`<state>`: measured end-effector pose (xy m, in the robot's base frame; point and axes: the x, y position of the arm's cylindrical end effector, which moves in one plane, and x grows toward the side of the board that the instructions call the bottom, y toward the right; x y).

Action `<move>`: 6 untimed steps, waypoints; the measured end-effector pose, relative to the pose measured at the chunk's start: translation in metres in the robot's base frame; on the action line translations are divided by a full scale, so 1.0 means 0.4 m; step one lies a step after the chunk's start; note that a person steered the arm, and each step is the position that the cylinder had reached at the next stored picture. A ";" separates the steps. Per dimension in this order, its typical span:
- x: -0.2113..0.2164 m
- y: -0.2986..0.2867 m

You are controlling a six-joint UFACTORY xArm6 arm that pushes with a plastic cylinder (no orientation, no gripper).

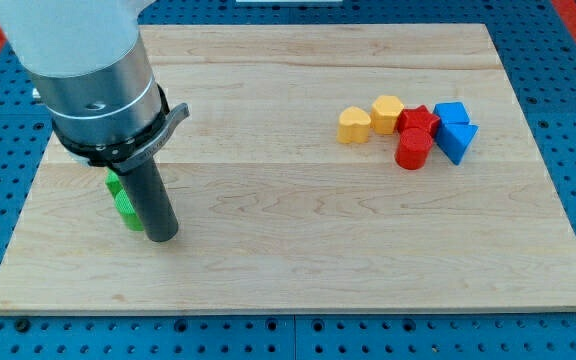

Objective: Separate the green star with green circle

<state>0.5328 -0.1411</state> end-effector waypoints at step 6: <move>-0.089 0.009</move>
<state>0.4970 -0.1376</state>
